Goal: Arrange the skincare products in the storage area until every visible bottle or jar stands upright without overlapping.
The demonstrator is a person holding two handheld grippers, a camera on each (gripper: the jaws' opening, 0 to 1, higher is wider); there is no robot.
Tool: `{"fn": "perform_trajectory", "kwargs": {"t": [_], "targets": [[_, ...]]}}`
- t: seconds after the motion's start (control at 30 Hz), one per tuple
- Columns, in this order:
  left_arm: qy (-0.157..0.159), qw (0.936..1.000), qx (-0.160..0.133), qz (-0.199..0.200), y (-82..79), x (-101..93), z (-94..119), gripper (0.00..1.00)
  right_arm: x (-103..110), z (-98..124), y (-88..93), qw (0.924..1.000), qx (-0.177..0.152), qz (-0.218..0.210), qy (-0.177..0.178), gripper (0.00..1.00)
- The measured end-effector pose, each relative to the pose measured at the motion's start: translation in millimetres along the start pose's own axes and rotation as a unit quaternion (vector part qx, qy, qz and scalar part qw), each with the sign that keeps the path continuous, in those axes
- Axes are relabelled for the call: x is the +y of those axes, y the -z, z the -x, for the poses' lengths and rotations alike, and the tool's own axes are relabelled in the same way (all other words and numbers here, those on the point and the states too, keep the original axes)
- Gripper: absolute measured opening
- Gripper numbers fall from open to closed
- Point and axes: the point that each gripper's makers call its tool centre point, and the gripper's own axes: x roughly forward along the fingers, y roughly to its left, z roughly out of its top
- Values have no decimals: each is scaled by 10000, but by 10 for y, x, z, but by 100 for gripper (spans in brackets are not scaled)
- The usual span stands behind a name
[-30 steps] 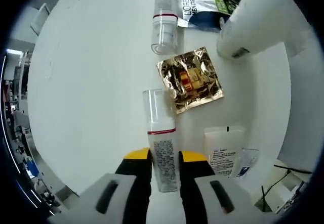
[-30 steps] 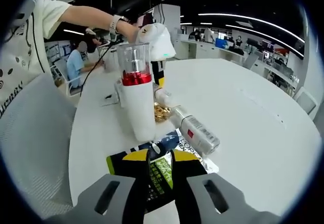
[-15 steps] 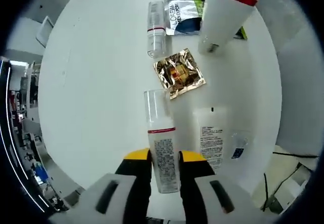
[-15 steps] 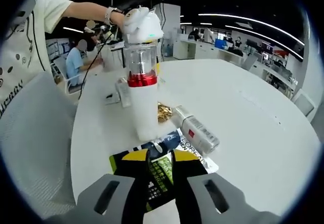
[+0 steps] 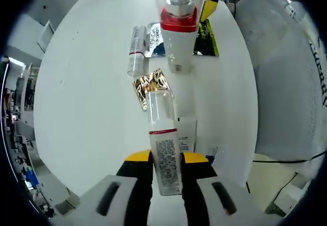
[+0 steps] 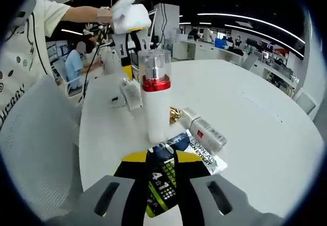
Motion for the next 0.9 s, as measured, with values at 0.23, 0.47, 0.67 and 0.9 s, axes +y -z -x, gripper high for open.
{"fn": "perform_trajectory", "kwargs": {"t": [0.23, 0.47, 0.67, 0.9], "targets": [[132, 9969, -702, 330, -93, -29, 32, 16, 81, 48, -35, 9994, -238, -254, 32, 18], [533, 9864, -1314, 828, -239, -337, 127, 16, 198, 72, -130, 9979, -489, -428, 21, 19], [614, 9777, -1792, 907, -376, -517, 161, 16, 279, 101, -295, 9928, -897, -796, -60, 19], [953, 9548, -2685, 849, -684, -766, 327, 16, 504, 155, -699, 9838, -1487, -947, -323, 23]]}}
